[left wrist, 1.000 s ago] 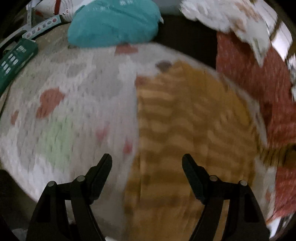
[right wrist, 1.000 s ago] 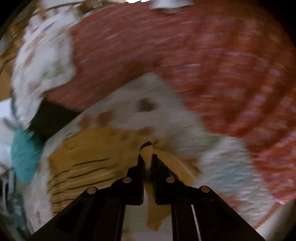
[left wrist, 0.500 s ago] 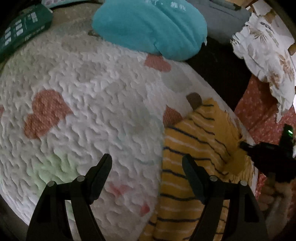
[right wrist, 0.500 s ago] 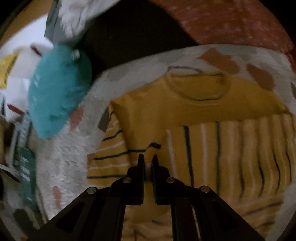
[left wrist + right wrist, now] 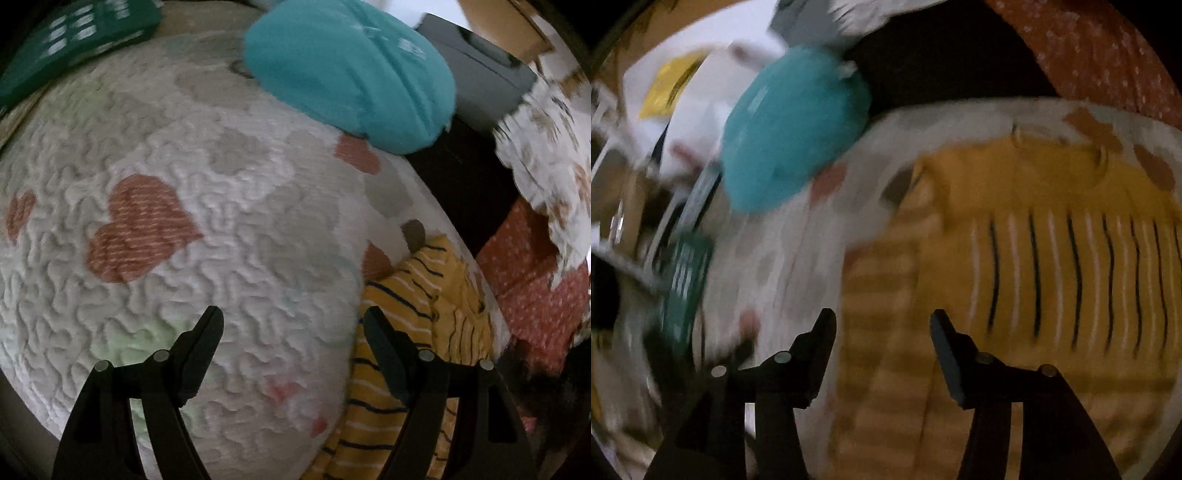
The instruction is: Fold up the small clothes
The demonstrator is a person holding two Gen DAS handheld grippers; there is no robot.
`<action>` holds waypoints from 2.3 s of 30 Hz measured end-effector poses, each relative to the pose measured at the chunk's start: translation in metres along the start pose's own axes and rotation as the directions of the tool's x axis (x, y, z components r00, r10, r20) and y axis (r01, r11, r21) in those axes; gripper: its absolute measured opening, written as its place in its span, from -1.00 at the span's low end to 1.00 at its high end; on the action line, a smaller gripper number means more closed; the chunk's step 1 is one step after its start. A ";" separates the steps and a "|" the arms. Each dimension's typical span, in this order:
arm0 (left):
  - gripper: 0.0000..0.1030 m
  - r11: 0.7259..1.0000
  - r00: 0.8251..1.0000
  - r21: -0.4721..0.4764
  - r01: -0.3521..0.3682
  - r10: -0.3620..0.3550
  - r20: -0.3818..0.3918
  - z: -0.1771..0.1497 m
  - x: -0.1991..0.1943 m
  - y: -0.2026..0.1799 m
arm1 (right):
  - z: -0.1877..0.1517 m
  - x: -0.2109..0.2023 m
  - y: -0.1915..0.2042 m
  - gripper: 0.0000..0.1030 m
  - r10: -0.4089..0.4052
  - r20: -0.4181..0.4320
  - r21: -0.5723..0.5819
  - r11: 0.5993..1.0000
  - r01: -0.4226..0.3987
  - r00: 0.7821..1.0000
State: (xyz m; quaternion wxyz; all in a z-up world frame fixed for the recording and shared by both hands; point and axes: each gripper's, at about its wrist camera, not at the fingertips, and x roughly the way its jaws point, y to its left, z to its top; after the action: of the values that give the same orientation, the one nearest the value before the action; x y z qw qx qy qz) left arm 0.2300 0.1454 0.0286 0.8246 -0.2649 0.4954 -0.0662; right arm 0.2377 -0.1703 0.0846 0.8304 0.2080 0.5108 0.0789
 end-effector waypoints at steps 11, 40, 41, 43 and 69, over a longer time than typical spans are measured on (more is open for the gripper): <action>0.50 0.996 1.000 -0.086 -0.021 0.022 0.004 0.001 -0.014 0.038 | -0.161 0.037 0.051 0.11 -0.104 -0.154 -0.099 0.991 0.089 0.983; 0.50 0.984 1.000 -0.175 -0.026 0.024 -0.015 0.012 -0.013 0.064 | -0.018 -0.080 0.274 -0.80 -0.038 0.210 -0.623 0.765 0.164 0.977; 0.50 0.985 0.999 -0.169 -0.027 0.024 -0.022 0.013 -0.011 0.062 | -0.013 -0.084 0.274 -0.80 -0.040 0.213 -0.635 0.754 0.169 0.976; 0.50 0.987 0.999 -0.157 -0.032 0.028 -0.032 0.013 -0.006 0.057 | -0.003 -0.090 0.264 -0.80 -0.065 0.196 -0.679 0.711 0.184 0.978; 0.50 0.994 0.988 0.074 -0.086 0.094 -0.119 -0.017 0.058 -0.044 | 0.053 -0.032 -0.188 -0.28 -0.798 -0.021 -0.090 0.601 0.794 0.602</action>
State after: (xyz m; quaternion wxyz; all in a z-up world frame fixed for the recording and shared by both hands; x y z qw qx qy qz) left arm 0.2514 0.0807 -0.0008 0.8034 -0.2094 0.5540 -0.0619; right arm 0.2547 -0.3648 0.0510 0.7701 -0.0733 0.5712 -0.2746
